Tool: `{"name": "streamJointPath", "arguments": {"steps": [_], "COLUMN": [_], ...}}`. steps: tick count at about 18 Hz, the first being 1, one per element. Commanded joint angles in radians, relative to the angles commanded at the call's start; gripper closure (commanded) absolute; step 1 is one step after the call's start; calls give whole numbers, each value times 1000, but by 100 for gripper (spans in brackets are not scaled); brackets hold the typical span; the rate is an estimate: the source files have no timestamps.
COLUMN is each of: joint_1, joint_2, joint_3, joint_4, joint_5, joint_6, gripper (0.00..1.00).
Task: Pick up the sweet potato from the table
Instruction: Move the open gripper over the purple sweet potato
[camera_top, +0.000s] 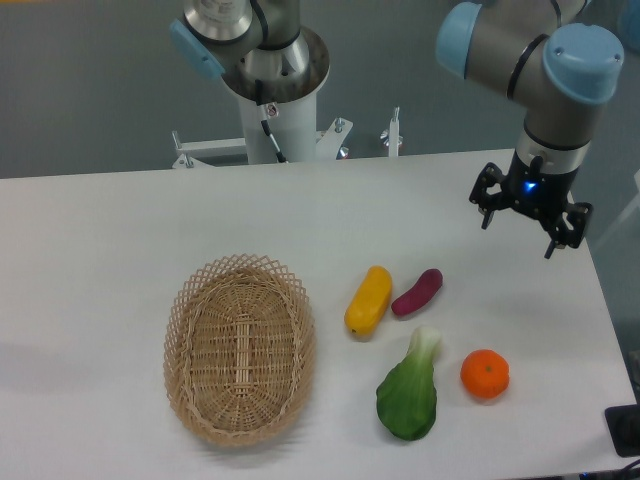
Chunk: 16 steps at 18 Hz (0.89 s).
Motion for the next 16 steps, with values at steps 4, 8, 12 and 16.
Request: {"name": "streamJointPath", "arguments": {"steps": [4, 8, 12, 16], "joint_1": [-8, -6, -9, -38], "joint_2": [-3, -2, -11, -23], "joint_3": [-12, -15, -21, -41], "joint_4": [50, 55, 58, 64], "joint_5": [-2, -3, -2, 3], "joint_6": [-64, -63, -63, -64], "gripper": [0, 0, 0, 0]}}
